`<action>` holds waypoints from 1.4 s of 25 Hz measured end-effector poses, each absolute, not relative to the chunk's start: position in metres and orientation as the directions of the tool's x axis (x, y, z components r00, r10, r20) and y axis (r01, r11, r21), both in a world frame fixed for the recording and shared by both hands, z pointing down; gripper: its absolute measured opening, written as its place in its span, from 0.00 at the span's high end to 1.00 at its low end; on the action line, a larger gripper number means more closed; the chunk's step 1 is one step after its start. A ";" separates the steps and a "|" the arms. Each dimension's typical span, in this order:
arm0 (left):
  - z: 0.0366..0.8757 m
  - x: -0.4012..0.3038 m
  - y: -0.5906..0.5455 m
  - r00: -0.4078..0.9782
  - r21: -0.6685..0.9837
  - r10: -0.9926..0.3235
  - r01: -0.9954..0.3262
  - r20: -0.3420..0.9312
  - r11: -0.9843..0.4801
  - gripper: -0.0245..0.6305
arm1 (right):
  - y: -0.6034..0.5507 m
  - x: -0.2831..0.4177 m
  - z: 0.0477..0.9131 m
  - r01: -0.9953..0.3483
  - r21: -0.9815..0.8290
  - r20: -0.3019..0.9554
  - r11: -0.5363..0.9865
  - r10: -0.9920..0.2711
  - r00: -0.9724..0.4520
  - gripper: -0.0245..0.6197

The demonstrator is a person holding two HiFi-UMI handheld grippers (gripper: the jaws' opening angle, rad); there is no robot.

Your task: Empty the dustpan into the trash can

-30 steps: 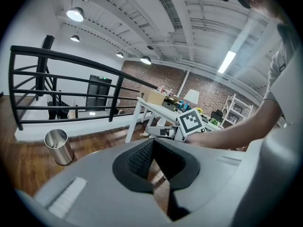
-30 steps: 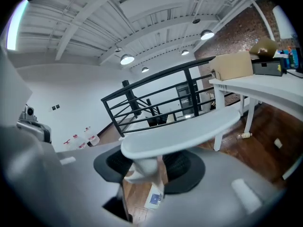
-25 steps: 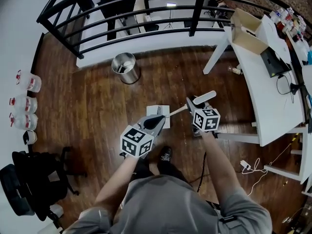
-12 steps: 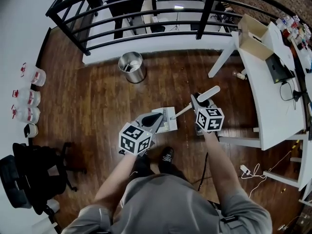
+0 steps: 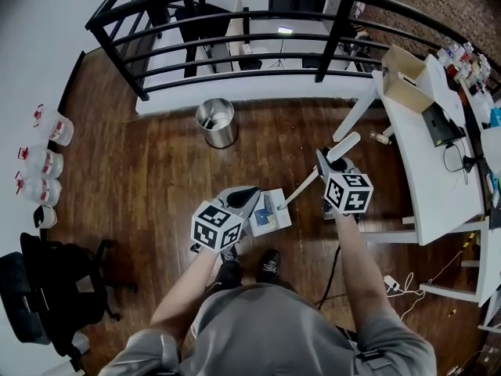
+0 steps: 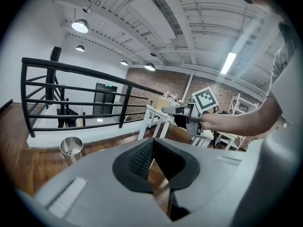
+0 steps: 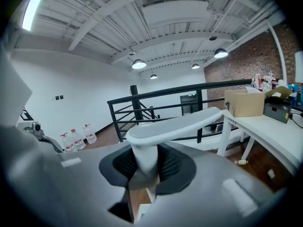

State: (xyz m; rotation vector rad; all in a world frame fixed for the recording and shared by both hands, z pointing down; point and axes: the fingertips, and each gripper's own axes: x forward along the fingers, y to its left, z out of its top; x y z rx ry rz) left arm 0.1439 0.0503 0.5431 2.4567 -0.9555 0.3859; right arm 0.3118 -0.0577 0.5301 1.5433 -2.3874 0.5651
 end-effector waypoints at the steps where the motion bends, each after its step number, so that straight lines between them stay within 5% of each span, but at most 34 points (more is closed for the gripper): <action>1: 0.542 0.135 0.050 0.717 0.319 -0.553 -0.690 0.423 -0.650 0.96 | -0.059 0.305 0.522 -0.914 -0.184 0.398 0.361 -0.823 -0.405 0.85; 15: 0.490 0.012 -0.035 0.746 0.243 -0.567 -0.656 0.349 -0.714 0.96 | -0.138 0.221 0.377 -0.953 -0.130 0.210 0.273 -0.932 -0.295 0.85; 35: 0.463 -0.052 -0.263 0.628 0.215 -0.709 -0.777 0.321 -0.592 0.96 | -0.421 0.108 0.262 -0.893 -0.090 0.045 0.441 -0.894 -0.446 0.85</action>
